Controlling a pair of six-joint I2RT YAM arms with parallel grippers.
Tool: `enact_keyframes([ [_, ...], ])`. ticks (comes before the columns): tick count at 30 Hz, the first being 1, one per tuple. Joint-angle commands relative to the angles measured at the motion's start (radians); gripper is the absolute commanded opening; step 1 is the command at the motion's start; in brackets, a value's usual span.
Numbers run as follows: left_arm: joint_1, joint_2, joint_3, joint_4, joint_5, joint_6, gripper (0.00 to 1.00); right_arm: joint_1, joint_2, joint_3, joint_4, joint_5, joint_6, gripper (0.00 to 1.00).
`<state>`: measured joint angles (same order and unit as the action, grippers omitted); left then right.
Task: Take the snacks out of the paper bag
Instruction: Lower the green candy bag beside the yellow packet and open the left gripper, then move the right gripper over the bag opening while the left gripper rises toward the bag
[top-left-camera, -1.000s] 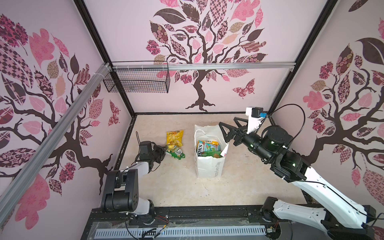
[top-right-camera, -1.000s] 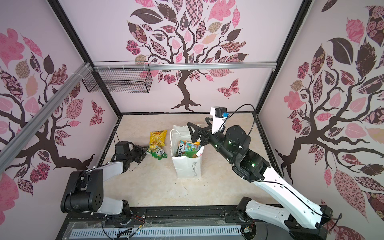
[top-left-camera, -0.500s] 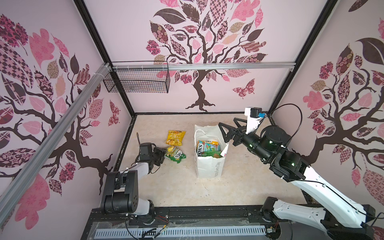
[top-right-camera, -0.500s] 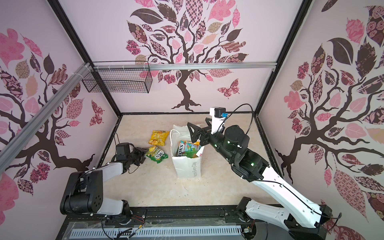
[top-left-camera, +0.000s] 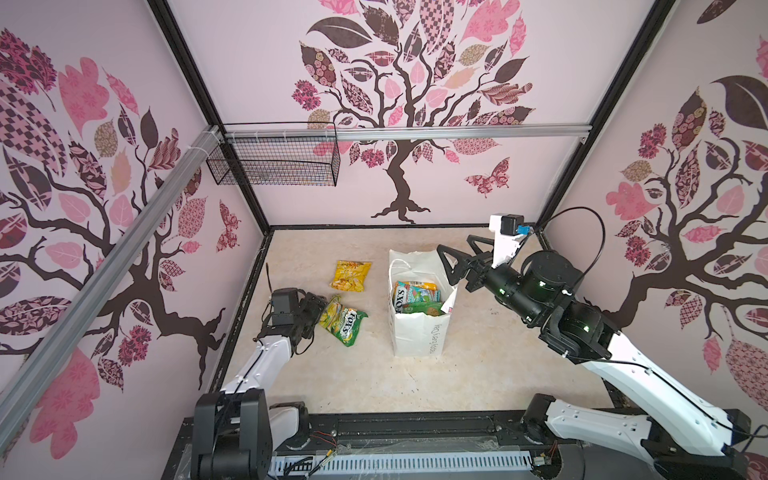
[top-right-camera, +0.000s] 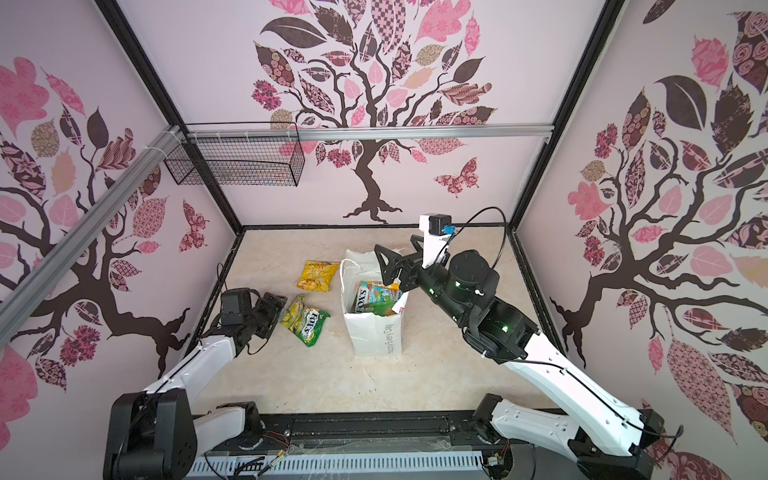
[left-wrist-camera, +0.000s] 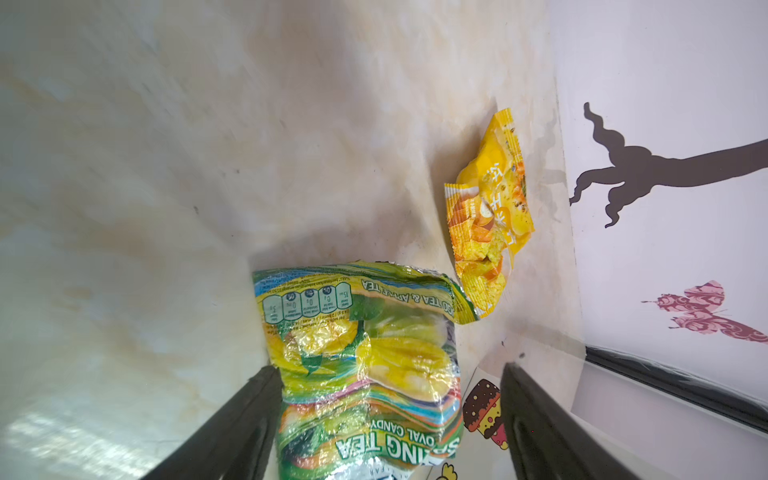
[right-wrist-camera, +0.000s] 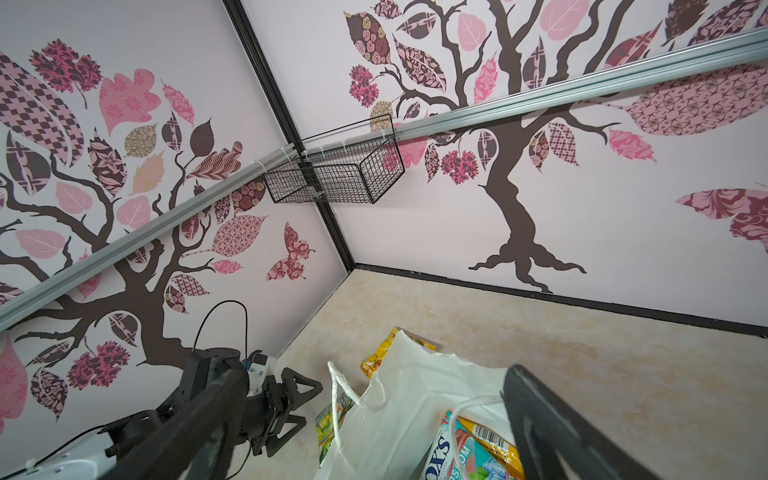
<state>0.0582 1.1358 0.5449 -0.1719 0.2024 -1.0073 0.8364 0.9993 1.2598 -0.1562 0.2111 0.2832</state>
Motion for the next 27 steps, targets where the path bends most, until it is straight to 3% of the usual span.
enact_keyframes([
  [1,0.000,-0.075,0.072,-0.102,-0.076,0.102,0.84,0.000,0.014,0.067,-0.012,-0.016,-0.016,1.00],
  [7,-0.005,-0.167,0.229,-0.196,-0.002,0.267,0.84,0.001,0.034,0.098,-0.039,-0.045,-0.018,1.00],
  [10,-0.024,-0.159,0.339,-0.232,0.101,0.390,0.84,0.000,0.052,0.117,-0.060,-0.068,-0.025,1.00],
  [16,-0.152,-0.124,0.558,-0.360,0.152,0.629,0.86,0.000,0.168,0.268,-0.244,-0.139,-0.057,1.00],
  [21,-0.226,-0.113,0.683,-0.431,0.230,0.737,0.87,0.000,0.283,0.395,-0.406,-0.164,-0.035,1.00],
  [27,-0.361,-0.185,0.722,-0.446,0.150,0.915,0.87,-0.004,0.396,0.492,-0.529,-0.174,0.002,1.00],
])
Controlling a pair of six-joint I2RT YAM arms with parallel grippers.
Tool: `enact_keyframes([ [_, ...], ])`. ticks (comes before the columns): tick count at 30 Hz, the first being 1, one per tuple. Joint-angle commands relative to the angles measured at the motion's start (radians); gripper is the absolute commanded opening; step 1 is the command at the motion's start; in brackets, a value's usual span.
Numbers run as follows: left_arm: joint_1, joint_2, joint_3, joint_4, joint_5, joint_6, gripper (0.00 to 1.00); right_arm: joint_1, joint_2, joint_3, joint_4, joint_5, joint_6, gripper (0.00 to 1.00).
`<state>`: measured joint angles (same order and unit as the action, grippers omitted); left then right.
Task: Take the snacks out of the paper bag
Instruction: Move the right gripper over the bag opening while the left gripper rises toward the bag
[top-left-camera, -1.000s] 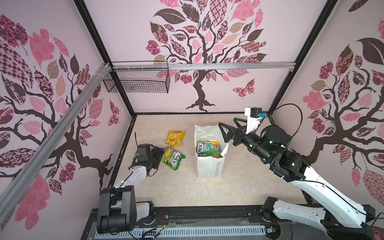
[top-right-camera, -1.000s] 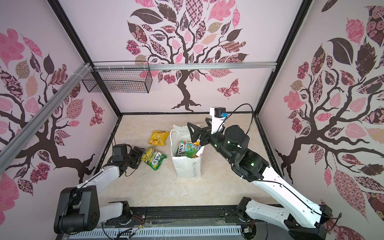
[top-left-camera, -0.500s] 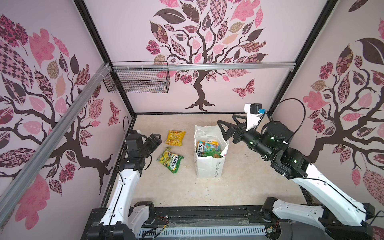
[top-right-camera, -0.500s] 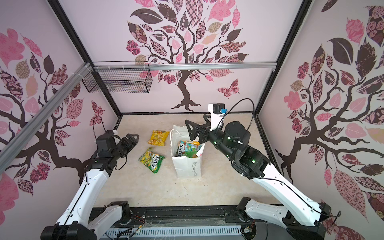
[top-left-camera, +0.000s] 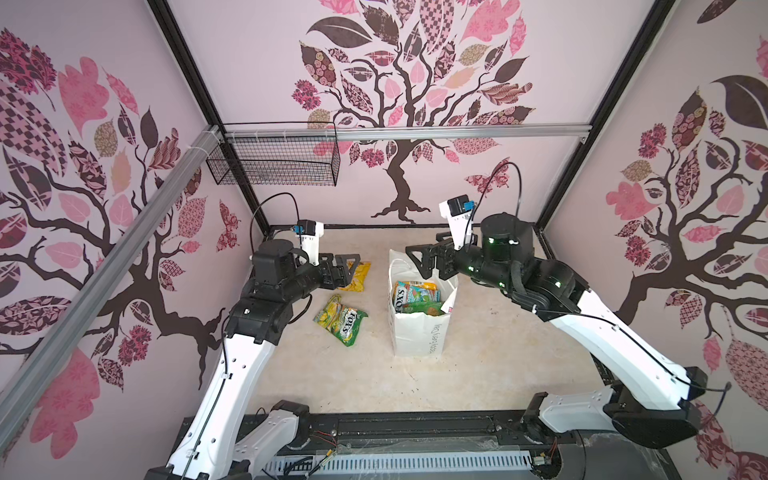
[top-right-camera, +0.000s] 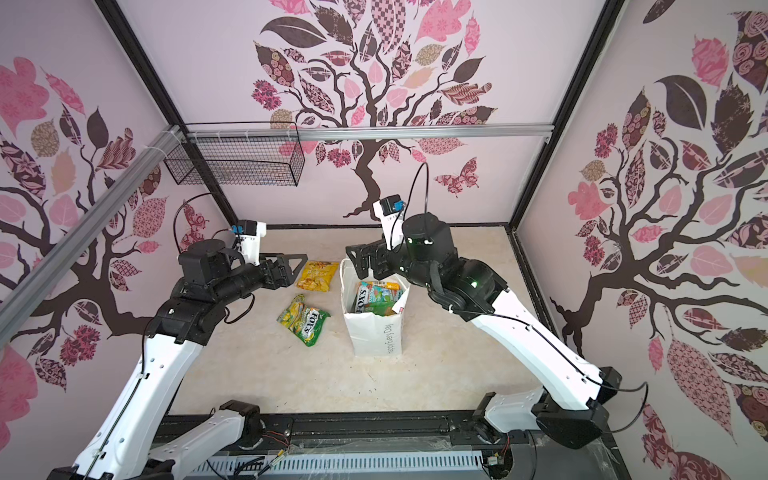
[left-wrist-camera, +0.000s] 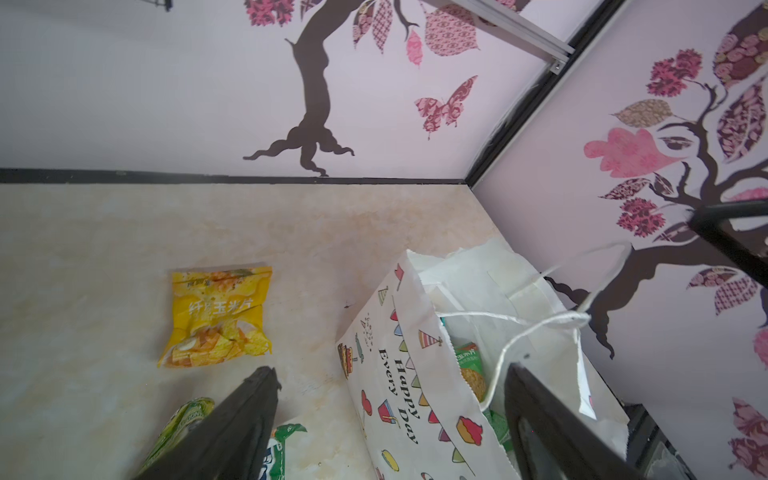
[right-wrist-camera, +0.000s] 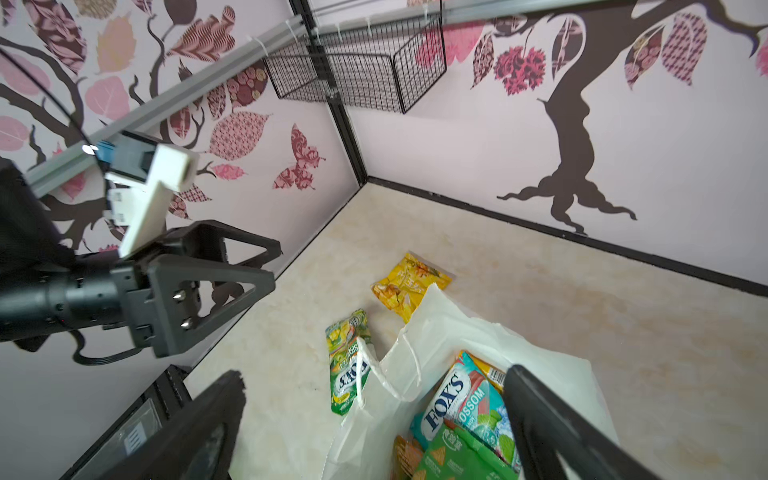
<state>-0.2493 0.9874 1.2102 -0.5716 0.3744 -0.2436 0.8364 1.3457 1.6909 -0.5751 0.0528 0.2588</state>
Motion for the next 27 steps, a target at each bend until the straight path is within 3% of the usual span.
enact_keyframes([
  [1,-0.079,-0.041,0.070,-0.065,-0.032,0.191,0.87,-0.008,0.069,0.078,-0.129,-0.015,0.034,1.00],
  [6,-0.267,-0.035,0.179,-0.216,-0.138,0.401,0.88,-0.078,0.190,0.196,-0.279,-0.005,0.153,0.94],
  [13,-0.507,-0.032,0.229,-0.303,-0.253,0.543,0.90,-0.099,0.268,0.232,-0.311,0.017,0.203,0.78],
  [18,-0.528,-0.049,0.180,-0.255,-0.257,0.563,0.91,-0.109,0.314,0.232,-0.314,0.055,0.207,0.63],
  [27,-0.527,-0.073,0.167,-0.238,-0.253,0.581,0.94,-0.109,0.382,0.205,-0.337,0.000,0.183,0.57],
])
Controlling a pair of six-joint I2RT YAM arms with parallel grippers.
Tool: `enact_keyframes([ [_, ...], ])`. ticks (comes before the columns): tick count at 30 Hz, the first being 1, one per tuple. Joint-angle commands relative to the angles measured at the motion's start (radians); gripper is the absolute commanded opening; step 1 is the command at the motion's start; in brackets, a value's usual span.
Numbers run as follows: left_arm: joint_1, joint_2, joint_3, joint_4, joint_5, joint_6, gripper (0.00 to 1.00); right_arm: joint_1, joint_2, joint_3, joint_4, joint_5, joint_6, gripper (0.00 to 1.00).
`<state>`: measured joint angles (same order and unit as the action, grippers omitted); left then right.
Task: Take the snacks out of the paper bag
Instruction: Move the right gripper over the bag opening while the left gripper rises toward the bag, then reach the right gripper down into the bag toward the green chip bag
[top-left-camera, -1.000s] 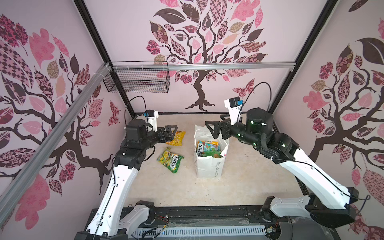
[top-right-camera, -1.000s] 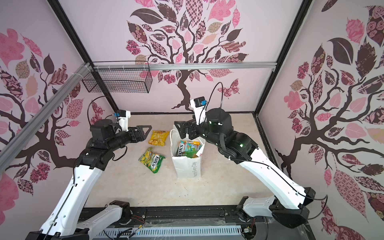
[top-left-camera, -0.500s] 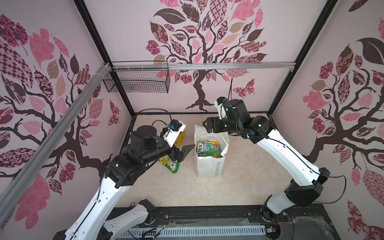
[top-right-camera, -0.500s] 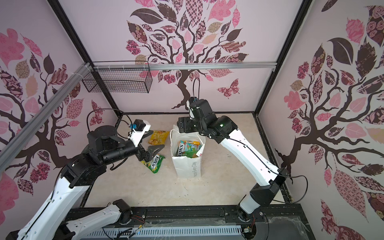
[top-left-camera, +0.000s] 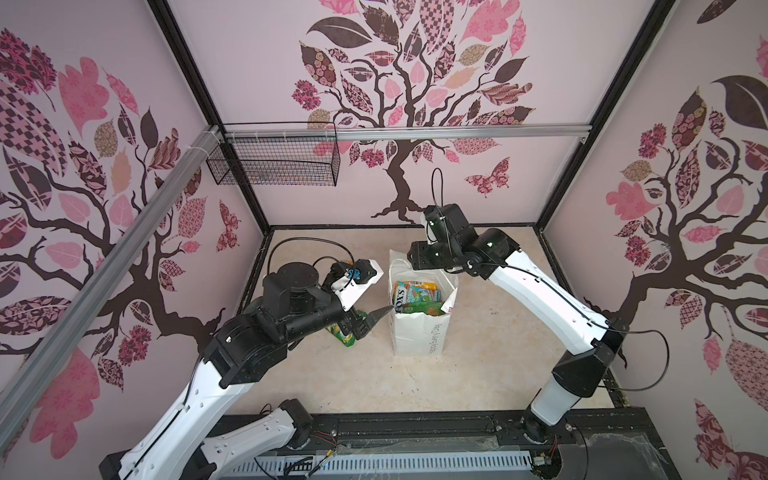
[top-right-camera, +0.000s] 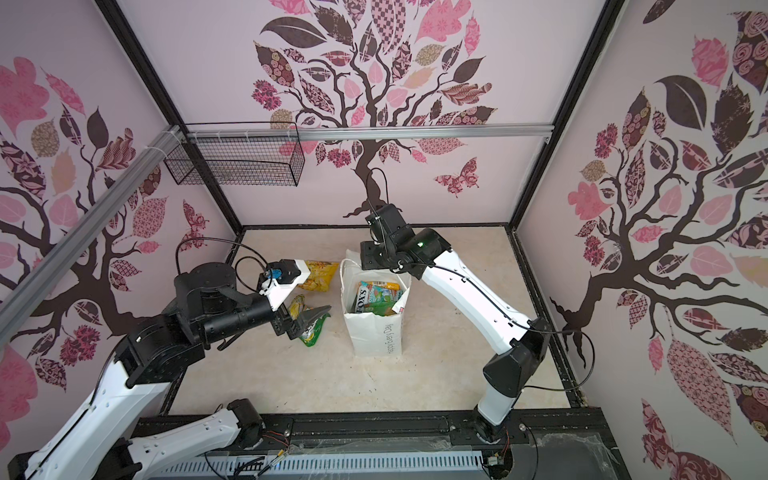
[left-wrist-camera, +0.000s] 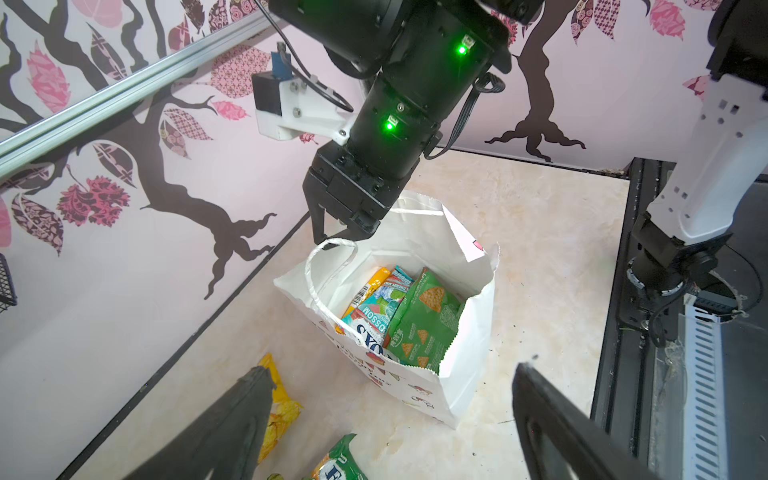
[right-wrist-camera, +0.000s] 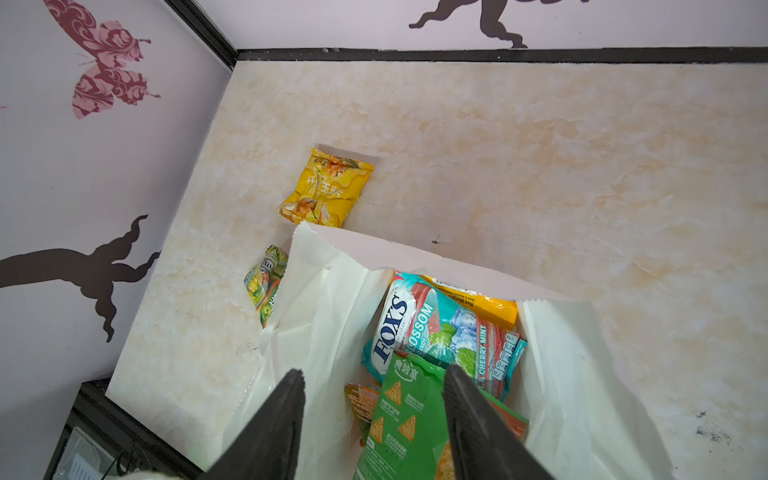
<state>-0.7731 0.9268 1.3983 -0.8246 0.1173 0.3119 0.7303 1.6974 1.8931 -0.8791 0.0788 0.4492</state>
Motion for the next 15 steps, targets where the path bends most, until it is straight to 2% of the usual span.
enact_keyframes([
  [1,-0.004,-0.012,-0.020,0.012,0.009,0.030,0.95,-0.002,0.034,-0.004,-0.036,-0.039,-0.010,0.57],
  [8,-0.004,-0.013,-0.017,0.006,0.019,0.050,0.98,0.000,0.050,-0.072,-0.046,-0.117,-0.045,0.52],
  [15,-0.003,-0.014,-0.030,0.016,0.004,0.052,0.99,0.015,0.053,-0.151,-0.030,-0.131,-0.062,0.48],
])
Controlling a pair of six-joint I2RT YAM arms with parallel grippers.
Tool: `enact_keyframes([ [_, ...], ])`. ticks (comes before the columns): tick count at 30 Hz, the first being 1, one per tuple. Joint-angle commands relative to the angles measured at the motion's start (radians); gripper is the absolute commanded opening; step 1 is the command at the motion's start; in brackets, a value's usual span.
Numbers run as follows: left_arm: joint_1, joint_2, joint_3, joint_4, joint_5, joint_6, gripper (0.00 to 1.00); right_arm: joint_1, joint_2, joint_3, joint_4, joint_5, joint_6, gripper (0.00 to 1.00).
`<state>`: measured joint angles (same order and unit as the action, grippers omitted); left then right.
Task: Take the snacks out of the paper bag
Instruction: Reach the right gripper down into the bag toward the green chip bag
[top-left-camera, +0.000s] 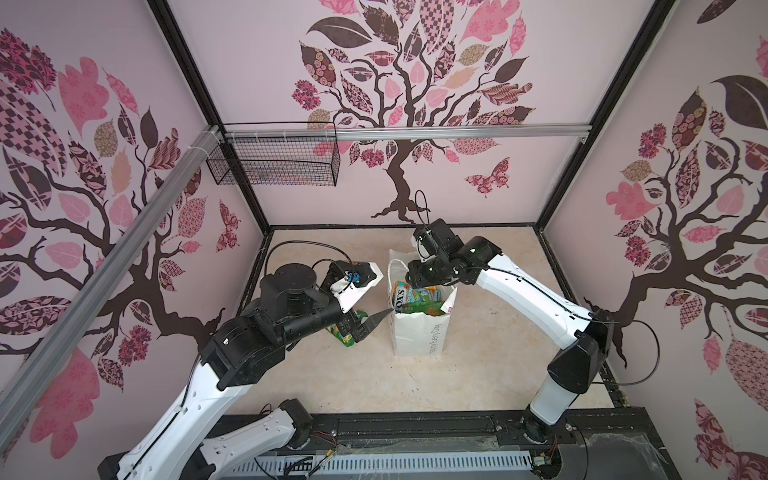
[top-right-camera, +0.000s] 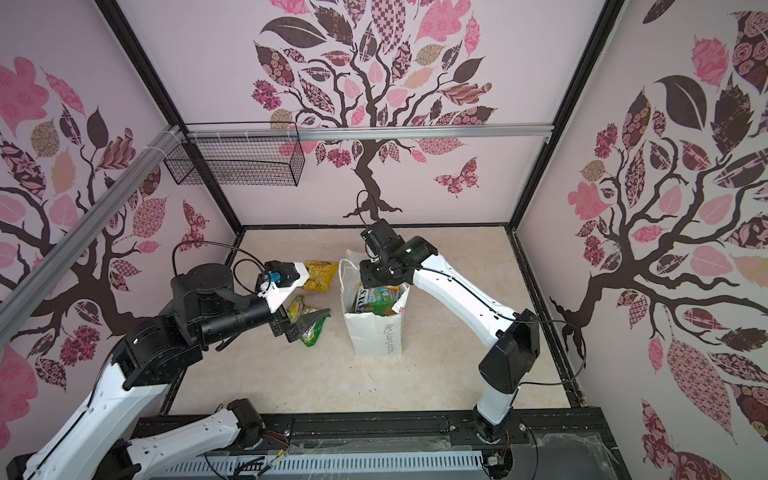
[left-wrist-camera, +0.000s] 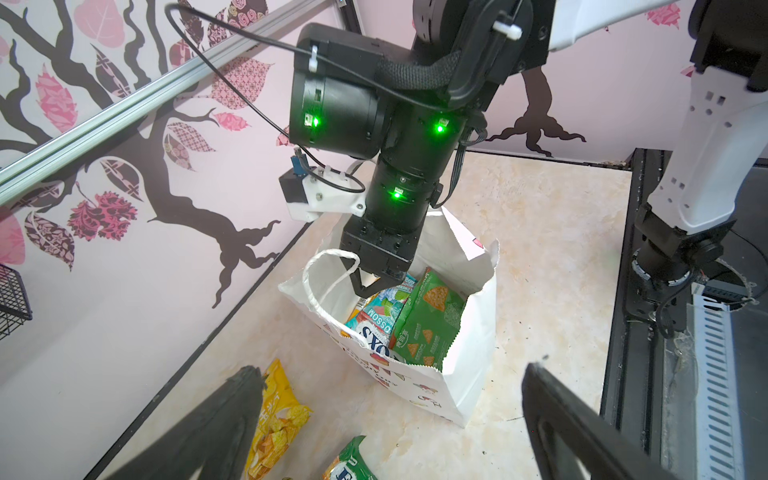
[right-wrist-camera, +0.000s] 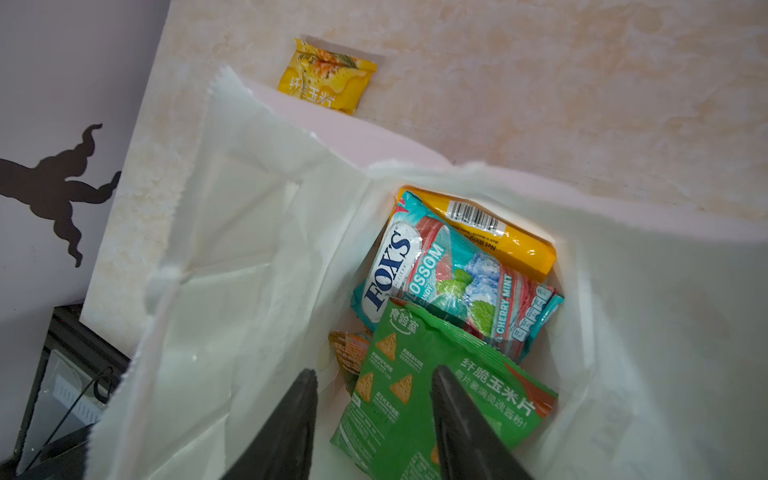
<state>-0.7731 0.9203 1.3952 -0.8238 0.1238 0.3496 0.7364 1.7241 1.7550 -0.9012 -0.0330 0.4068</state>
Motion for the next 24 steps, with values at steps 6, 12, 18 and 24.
enact_keyframes([
  [6,-0.004,-0.014,-0.034,0.020,-0.023,0.013,0.99,0.019,0.053,-0.048,0.004,-0.031,-0.029,0.48],
  [12,-0.004,-0.015,-0.037,0.022,-0.027,0.006,0.98,0.027,0.082,-0.082,0.033,-0.047,-0.033,0.48],
  [18,-0.004,-0.012,-0.037,0.020,-0.033,0.001,0.98,0.027,0.122,-0.100,0.048,-0.048,-0.039,0.50],
  [24,-0.003,-0.011,-0.040,0.023,-0.029,-0.008,0.98,0.027,0.173,-0.103,0.057,-0.048,-0.043,0.58],
])
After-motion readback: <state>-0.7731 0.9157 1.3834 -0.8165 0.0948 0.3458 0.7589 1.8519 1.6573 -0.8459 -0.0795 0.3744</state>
